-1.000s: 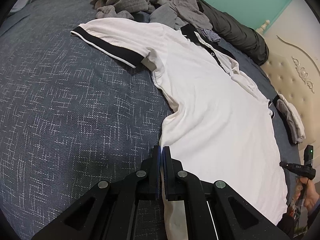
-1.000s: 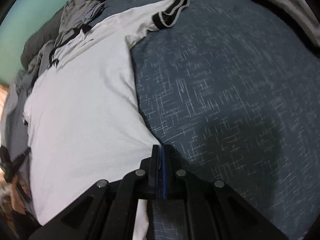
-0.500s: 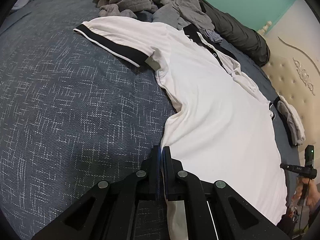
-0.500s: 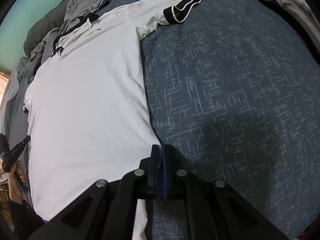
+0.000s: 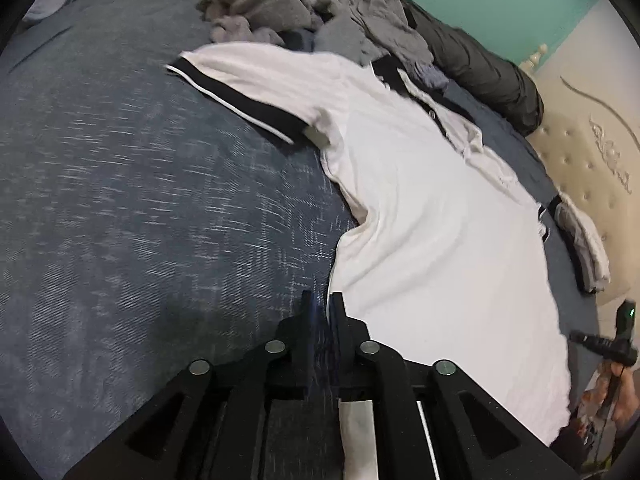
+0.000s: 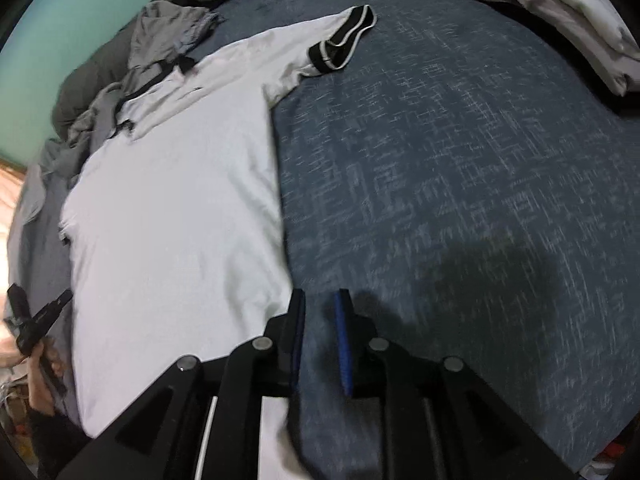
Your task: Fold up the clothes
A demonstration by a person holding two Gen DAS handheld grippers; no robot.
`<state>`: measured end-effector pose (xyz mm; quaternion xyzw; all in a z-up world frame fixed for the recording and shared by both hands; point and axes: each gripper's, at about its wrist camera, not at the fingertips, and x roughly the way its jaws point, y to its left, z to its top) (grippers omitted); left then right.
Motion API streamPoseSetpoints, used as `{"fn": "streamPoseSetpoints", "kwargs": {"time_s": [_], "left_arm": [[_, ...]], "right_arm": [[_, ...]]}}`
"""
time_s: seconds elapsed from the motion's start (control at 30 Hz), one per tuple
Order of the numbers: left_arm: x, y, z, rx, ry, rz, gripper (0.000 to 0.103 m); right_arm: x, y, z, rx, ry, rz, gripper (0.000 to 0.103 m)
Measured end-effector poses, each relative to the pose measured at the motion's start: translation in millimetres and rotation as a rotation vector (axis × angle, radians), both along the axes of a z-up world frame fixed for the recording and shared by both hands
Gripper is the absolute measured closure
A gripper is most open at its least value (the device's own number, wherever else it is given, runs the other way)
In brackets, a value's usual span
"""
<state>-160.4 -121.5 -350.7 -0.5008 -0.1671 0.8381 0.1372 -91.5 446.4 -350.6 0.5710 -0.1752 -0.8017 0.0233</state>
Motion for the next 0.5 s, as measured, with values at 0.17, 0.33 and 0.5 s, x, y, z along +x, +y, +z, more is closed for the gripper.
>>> {"fn": "streamPoseSetpoints", "kwargs": {"time_s": [0.17,0.33,0.5], "left_arm": [[35,-9,29,0.025,-0.037,-0.047,0.082],[84,-7,38,0.031,-0.129,-0.135,0.078],[132,9,23,-0.058,-0.228,-0.222,0.069]], "right_arm": [[18,-17,7,-0.067,0.004,0.073,0.081],[62,-17,19,-0.070,-0.013,0.142,0.066],[95,-19,16,-0.082,-0.060,0.180,0.066]]}}
